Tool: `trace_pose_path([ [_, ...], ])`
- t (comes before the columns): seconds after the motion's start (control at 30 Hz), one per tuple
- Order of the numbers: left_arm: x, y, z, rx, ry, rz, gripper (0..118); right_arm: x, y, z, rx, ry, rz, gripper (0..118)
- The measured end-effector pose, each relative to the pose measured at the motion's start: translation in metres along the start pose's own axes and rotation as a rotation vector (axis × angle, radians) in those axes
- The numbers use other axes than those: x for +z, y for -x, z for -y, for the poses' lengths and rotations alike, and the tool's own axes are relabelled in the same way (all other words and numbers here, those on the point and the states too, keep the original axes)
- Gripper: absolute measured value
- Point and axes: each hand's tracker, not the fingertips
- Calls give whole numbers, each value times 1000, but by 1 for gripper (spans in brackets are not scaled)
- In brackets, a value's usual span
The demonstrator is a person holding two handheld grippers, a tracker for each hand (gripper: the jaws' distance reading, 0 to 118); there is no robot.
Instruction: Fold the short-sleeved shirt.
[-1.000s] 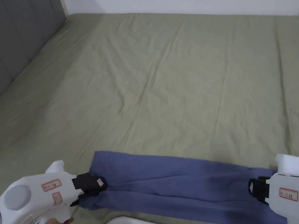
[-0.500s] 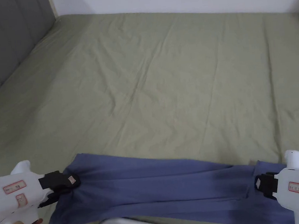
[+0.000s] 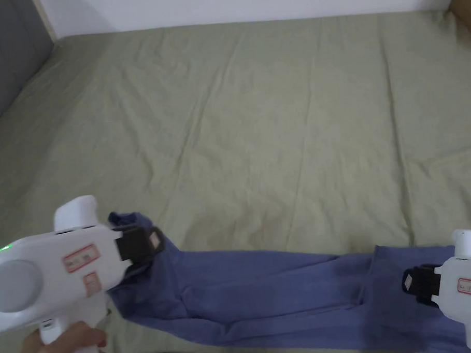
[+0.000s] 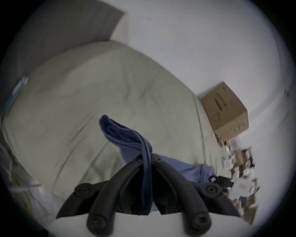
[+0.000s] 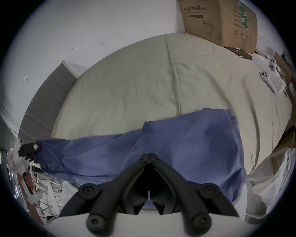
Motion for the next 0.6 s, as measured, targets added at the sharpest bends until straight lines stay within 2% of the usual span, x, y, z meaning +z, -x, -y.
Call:
trace_pose_path([
  [0.2,-61,-124,44,-379,121,67,6,10,-27,-3,-60,-25,9,0],
  [0.37,-121,-179,99,-497,259,138,7,16,-52,-3,-130,-39,24,0],
  [0.4,-129,-185,107,-518,276,160,11,17,-58,-3,-147,-41,29,0],
  [0.43,-137,-189,113,-520,294,163,29,17,-63,-3,-161,-41,32,0],
  [0.47,-142,-194,118,-528,317,141,55,18,-67,-3,-168,-42,32,0],
  [0.5,-143,-197,120,-532,330,130,86,19,-70,-2,-174,-44,33,0],
  [0.53,-136,-196,119,-523,312,163,106,21,-72,-2,-179,-49,37,0],
  [0.6,-129,-190,113,-496,309,205,101,23,-75,-1,-183,-53,38,0],
])
